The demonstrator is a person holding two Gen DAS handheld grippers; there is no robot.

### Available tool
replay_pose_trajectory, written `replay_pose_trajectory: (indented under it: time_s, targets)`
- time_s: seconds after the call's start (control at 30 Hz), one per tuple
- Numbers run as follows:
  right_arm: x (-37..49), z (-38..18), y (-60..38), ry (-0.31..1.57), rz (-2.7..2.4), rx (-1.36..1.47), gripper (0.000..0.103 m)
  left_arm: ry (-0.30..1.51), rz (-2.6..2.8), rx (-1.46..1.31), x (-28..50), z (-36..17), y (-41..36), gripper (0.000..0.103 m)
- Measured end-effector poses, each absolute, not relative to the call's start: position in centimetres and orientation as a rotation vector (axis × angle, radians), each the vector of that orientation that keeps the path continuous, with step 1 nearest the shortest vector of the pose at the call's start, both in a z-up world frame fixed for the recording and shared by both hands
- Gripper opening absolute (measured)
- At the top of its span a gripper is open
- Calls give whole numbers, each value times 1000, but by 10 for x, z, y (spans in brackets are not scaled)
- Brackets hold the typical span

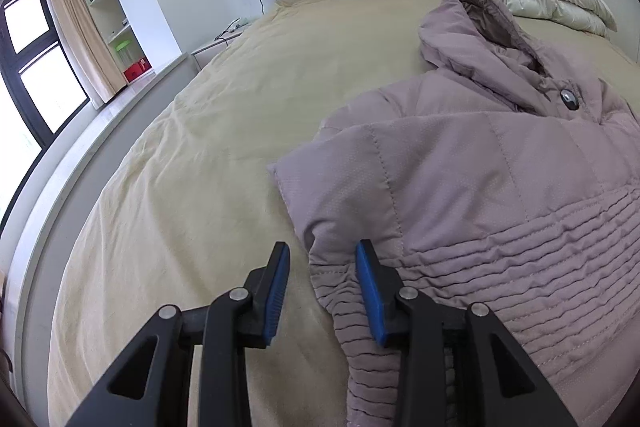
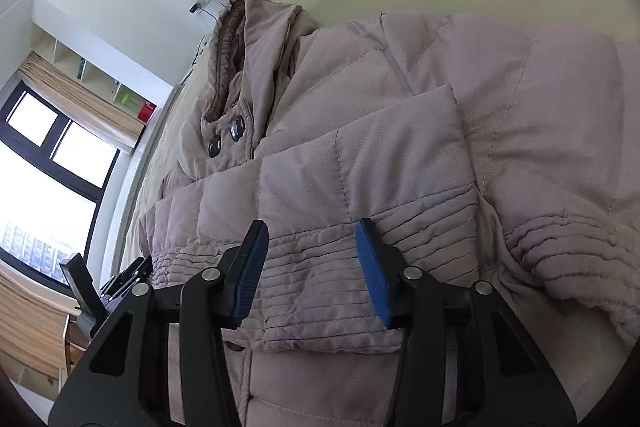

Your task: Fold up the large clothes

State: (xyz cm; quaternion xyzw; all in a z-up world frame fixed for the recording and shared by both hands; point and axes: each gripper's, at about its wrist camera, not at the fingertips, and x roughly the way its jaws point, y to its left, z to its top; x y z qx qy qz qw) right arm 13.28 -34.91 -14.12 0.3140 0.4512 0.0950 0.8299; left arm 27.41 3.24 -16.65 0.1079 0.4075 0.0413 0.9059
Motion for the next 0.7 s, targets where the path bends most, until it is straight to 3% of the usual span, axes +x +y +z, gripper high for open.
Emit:
replay_pose_trajectory:
  time_s: [0.13,0.3,0.47,0.57,0.63,0.7]
  targets:
    - [117,-103,-342,860,163,547,46,760,131,218,257,-153,30,38]
    - [137,-143,-341,991,155,547,47,843,117,273,271,-172,19,37]
    - [93,-105,-356,914,119,612,47,805,108,207,251,-144,26,36]
    - [38,-79,-376,794,104,654,49,748,105,170,222,-125,30,48]
    - [-3,-66,-398,736,67,688,54,716,103,124,200,-114,32,62]
    - [-46,-63,-421,697,0,727,57,701,84,83,178,-106,35,67]
